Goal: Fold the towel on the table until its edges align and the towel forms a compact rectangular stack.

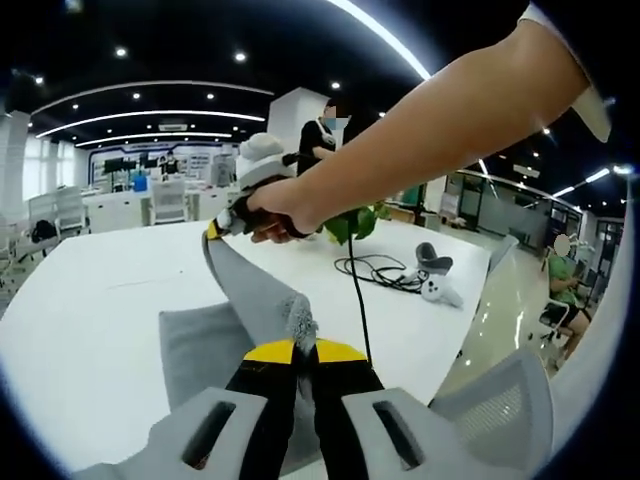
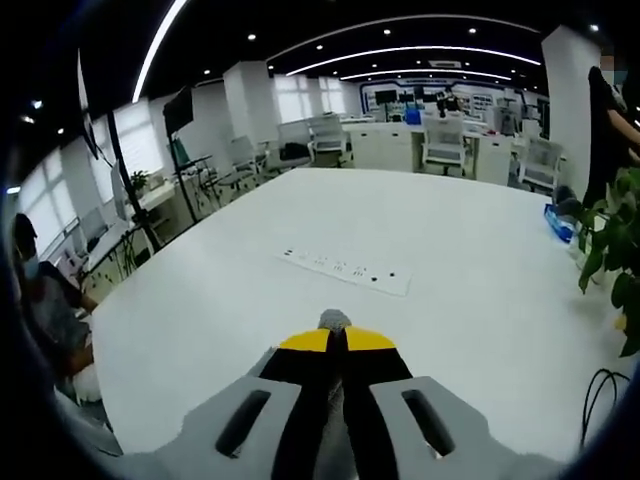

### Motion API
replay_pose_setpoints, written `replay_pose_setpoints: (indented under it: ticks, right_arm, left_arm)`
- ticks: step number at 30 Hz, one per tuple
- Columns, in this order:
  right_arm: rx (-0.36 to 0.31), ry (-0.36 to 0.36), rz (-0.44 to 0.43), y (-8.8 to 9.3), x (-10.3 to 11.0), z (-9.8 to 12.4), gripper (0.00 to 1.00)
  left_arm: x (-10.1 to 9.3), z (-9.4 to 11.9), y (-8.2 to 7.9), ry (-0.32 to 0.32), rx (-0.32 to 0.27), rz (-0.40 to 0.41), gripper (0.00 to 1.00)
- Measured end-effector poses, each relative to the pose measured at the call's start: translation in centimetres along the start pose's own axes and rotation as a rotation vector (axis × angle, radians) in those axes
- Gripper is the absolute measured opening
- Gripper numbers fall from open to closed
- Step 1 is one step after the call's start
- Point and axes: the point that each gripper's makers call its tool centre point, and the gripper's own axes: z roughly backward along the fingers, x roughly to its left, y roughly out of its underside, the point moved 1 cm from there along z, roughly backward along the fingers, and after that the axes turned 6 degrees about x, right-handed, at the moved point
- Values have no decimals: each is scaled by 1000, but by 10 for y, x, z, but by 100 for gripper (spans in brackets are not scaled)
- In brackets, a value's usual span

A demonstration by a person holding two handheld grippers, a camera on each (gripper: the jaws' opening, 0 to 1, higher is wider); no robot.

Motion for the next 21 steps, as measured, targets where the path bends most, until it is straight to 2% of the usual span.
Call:
replay_pose_setpoints:
  ticks: [12, 21]
  right_arm:
    - [16, -35, 19, 3, 19, -18, 0]
    - [33, -57, 28, 10, 32, -30, 0]
  left_arm:
    - [15, 3, 17, -18, 72, -18, 5]
    - [28, 12, 34, -38, 130, 34, 5]
